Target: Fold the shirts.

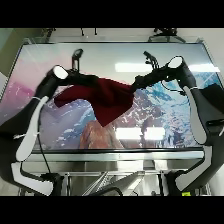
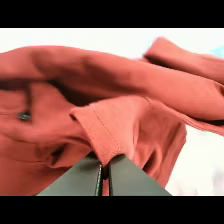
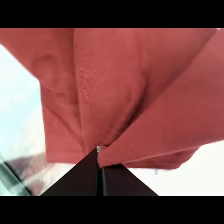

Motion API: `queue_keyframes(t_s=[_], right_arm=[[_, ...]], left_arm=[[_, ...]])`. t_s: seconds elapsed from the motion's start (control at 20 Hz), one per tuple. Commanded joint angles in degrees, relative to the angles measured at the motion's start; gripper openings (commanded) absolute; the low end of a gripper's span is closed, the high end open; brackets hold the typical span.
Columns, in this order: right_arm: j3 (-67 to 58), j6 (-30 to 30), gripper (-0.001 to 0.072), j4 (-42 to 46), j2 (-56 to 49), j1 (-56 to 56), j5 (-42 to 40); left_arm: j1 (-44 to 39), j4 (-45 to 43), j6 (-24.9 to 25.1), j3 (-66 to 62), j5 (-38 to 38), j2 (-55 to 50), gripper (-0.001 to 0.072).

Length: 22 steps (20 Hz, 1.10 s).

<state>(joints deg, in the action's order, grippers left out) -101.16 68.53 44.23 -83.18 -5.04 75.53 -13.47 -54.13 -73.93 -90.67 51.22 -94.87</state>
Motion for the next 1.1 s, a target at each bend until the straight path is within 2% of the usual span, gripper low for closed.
queue_keyframes(t_s=[0.0,0.15,0.35,0.45,0.6,0.75,0.85,1.05], right_arm=[[0.0,-4.7,0.0021,-5.4,5.9,0.7,-3.3],[-0.1,-14.3,0.0021,-17.4,13.6,0.7,-7.1],[-0.2,-27.3,0.0021,-32.9,25.1,0.5,-7.0],[-0.6,-30.8,0.0021,-36.1,31.7,0.5,-7.4],[-2.1,-32.2,0.0021,-33.6,40.7,0.6,-10.3],[-4.4,-32.6,0.0021,-27.5,45.6,0.7,-15.2],[-4.7,-31.2,0.0021,-24.9,44.5,0.7,-15.1],[-4.7,-23.2,0.0021,-19.4,32.4,0.7,-12.8]], left_arm=[[3.0,-1.9,0.2,0.0,2.4,8.3,0.0007],[2.8,-1.8,2.2,0.0,2.0,17.4,0.0006],[-0.2,-1.8,3.0,-0.3,-0.6,32.5,0.0006],[-1.8,-1.9,3.0,-2.7,-0.3,39.9,0.0006],[-3.6,-3.1,2.8,-10.6,-0.1,48.9,0.0006],[-4.3,-8.5,-0.2,-17.8,2.1,52.0,0.0006],[-4.3,-12.5,-2.9,-21.7,7.2,49.7,0.0006],[-4.3,-14.6,-2.9,-25.5,11.7,37.2,0.0006]])
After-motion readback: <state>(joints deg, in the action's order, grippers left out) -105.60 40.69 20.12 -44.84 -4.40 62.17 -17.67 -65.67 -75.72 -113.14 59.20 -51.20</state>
